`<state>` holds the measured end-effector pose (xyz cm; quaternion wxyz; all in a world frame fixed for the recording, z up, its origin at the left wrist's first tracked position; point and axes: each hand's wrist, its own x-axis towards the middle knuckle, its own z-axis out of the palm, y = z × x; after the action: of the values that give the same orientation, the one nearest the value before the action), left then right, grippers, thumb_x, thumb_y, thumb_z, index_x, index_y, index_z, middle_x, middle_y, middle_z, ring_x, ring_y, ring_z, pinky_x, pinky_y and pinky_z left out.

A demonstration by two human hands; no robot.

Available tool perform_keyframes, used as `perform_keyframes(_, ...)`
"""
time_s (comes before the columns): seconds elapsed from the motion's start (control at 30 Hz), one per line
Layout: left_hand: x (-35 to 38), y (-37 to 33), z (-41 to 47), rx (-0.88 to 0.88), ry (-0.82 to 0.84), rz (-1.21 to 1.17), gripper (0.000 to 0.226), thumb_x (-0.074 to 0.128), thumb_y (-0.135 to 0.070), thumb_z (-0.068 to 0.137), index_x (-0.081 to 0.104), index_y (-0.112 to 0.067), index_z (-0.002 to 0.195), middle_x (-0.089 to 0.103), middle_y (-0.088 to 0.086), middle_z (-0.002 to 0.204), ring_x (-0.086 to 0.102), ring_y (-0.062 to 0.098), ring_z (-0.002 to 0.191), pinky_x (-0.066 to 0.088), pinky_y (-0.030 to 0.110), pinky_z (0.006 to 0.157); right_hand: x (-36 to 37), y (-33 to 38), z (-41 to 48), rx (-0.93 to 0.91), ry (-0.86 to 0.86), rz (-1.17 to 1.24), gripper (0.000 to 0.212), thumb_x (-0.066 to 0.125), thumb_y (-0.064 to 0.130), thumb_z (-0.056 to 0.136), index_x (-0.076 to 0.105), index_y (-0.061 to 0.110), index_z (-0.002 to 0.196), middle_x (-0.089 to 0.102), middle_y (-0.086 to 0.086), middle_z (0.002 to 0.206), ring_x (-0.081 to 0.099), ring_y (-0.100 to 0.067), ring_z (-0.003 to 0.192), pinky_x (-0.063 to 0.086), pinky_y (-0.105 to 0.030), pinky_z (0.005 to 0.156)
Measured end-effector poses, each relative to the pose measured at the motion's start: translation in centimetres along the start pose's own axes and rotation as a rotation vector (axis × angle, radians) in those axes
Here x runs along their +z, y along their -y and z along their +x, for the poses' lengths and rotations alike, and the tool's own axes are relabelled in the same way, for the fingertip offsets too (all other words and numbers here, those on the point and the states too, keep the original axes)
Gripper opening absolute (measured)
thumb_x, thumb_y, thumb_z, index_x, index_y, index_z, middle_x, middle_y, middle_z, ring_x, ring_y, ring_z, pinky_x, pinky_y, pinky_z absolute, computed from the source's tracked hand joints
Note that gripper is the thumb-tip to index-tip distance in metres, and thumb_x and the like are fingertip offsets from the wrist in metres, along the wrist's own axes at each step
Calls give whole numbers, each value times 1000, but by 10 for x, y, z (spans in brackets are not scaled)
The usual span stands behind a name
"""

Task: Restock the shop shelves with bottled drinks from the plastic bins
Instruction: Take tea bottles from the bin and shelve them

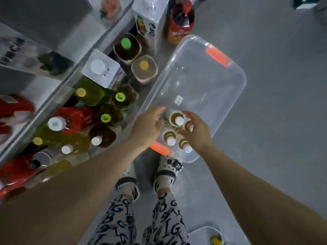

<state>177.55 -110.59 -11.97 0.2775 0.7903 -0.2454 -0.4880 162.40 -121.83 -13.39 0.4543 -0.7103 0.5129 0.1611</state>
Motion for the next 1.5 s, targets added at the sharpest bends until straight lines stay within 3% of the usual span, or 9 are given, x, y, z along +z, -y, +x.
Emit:
perform_keyframes(0.3,39,28,68,-64,112,177,47,47,-12,102,41,-21,148,50,3,147,45,23,136,37,37,111,22,-28,72,-61,156,-164,69,84,38,78,52,32,139,67,5,127,61,-24,117,45,-37,102)
perform_keyframes(0.47,51,34,94,-97,203,154,41,49,-12,100,49,-26,138,62,2,131,56,25,123,48,44,103,18,-33,95,-45,180,34,62,82,35,82,53,31,136,64,15,120,57,-13,116,41,-29,99)
perform_keyframes(0.63,58,40,114,-114,223,44,50,47,-11,101,40,-38,142,59,-5,131,55,16,120,44,30,91,15,-35,124,15,147,291,48,78,40,84,55,30,126,67,13,116,63,-13,112,49,-40,104)
perform_keyframes(0.8,61,46,119,-114,243,-66,60,51,-12,100,32,-48,144,51,-11,142,49,18,130,47,48,104,17,-35,137,20,152,371,52,70,43,91,54,22,136,66,5,125,64,-10,110,50,-22,92)
perform_keyframes(0.93,57,44,112,-123,284,-124,80,53,-1,95,19,-50,150,38,-11,153,41,19,137,45,47,105,12,-33,134,64,114,471,46,66,53,91,59,27,127,68,2,124,65,-14,114,50,-41,105)
perform_keyframes(1.03,50,37,105,-118,283,-112,81,55,0,94,19,-43,152,35,-9,156,37,20,141,45,46,106,2,-24,124,127,109,541,72,64,74,77,60,26,131,69,1,125,65,-17,116,48,-45,108)
perform_keyframes(1.17,33,18,83,-125,336,-81,83,62,-1,90,22,-39,152,40,-8,152,42,20,137,43,49,108,-20,-5,100,209,138,630,56,55,64,93,62,22,129,74,0,115,72,-14,101,57,-35,93)
perform_keyframes(1.23,18,5,67,-128,378,-80,89,66,-1,87,21,-41,153,44,-14,145,46,12,131,41,38,108,-32,8,84,229,166,657,52,50,60,97,64,19,126,75,0,110,73,-12,97,58,-27,79)
perform_keyframes(1.5,-49,-59,-12,-80,526,-144,104,81,-8,78,17,-42,152,50,-14,135,55,10,118,49,33,98,-73,75,-6,258,203,698,56,44,66,96,67,18,114,76,7,85,70,-9,79,50,-30,73)
